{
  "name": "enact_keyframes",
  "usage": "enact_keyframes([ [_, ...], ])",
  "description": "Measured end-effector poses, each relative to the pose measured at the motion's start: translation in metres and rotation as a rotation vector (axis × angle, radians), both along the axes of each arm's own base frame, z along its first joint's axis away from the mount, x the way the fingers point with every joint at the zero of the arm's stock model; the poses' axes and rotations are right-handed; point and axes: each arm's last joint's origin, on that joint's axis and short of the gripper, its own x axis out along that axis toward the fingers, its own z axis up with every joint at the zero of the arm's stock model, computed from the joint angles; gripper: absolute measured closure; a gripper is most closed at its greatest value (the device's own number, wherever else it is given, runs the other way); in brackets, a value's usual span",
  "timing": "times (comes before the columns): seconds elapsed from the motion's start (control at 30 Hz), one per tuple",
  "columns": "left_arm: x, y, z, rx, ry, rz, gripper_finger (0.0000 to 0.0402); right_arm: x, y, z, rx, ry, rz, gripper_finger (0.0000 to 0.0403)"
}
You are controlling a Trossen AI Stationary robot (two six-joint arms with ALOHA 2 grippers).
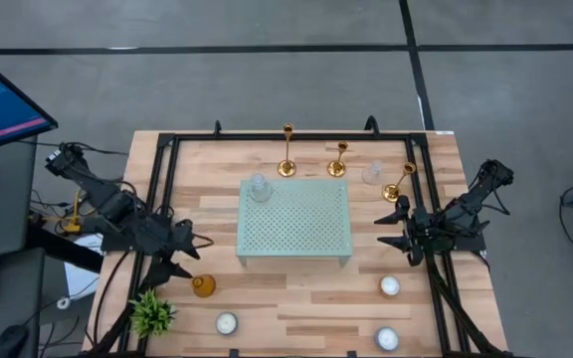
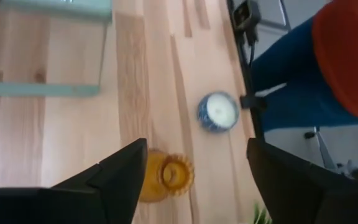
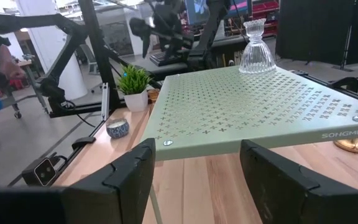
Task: Pick & Place candle stick holders
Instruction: Put the yellow glass candle holder on the shelf
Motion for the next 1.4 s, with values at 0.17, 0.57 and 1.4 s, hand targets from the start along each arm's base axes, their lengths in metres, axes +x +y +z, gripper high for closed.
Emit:
enact_keyframes([
  [0.17, -0.003, -0.001, -0.018, 0.019, 0.045, -0.027, 0.0089, 0.0, 0.0, 0.0, 0.0, 0.0, 0.0, 0.0177],
  [0.57, -0.003, -0.001, -0.053, 0.055, 0.087, -0.026, 0.0053, 0.0, 0.0, 0.0, 0.0, 0.0, 0.0, 0.0177],
  [1.4, -0.018, -0.024, -0.073, 0.073, -0.051, -0.033, 0.0067, 0.0, -0.003, -0.001, -0.016, 0.013, -0.079, 0.0177],
])
